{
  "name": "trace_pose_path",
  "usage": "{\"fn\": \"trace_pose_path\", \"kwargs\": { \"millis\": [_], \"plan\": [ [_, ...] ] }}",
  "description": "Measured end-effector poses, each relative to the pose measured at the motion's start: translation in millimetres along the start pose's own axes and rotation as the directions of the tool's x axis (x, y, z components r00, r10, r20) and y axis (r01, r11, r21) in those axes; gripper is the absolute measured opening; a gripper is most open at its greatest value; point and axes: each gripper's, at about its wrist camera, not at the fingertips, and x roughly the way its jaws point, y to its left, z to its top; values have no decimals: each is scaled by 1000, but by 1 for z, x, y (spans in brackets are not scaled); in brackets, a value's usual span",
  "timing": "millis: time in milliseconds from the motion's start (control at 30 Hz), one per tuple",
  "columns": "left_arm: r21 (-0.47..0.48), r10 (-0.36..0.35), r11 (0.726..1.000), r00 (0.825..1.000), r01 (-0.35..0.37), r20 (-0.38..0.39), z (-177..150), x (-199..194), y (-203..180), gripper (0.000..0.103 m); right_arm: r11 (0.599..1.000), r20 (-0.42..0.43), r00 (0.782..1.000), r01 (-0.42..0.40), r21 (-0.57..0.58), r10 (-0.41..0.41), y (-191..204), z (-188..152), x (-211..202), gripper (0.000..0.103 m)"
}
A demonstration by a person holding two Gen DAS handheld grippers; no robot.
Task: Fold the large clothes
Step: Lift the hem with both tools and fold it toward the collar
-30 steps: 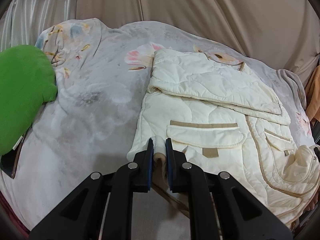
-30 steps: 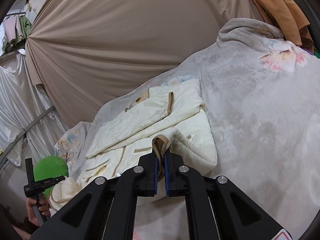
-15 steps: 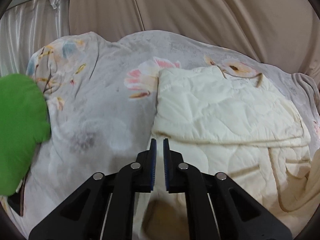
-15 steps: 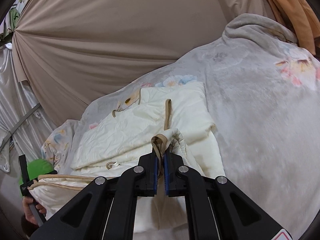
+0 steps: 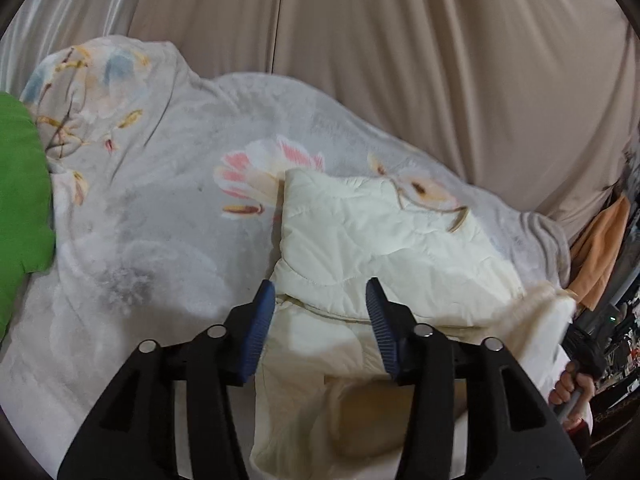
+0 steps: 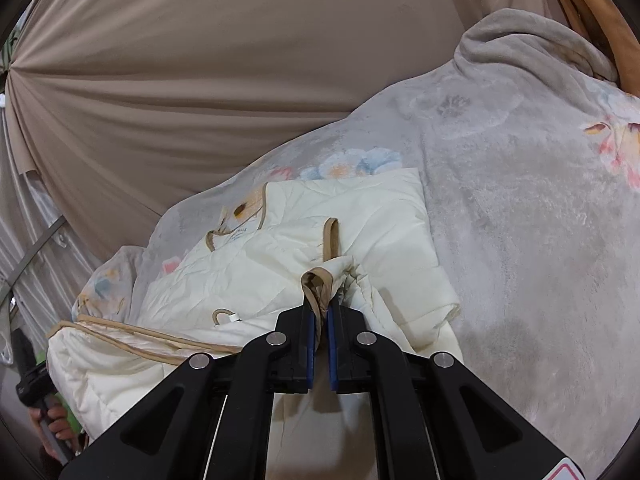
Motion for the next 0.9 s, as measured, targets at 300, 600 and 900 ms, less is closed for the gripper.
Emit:
{"fn": "trace_pose_path", "kwargs": {
  "millis": [300, 600, 900],
  "plan": [
    [-40, -211, 976, 976, 214, 60, 4, -13, 1, 69, 999, 4, 999, 52, -9, -52, -4, 10, 21, 3],
    [25, -247, 969, 968, 246, 54, 12, -3, 3, 81, 996, 5, 996, 86, 23, -86, -20, 8, 24, 3],
    [126, -333, 937, 942, 327, 31, 15, 25, -12, 89, 993, 11, 994, 112, 31, -112, -24, 9, 25, 3]
  ]
}}
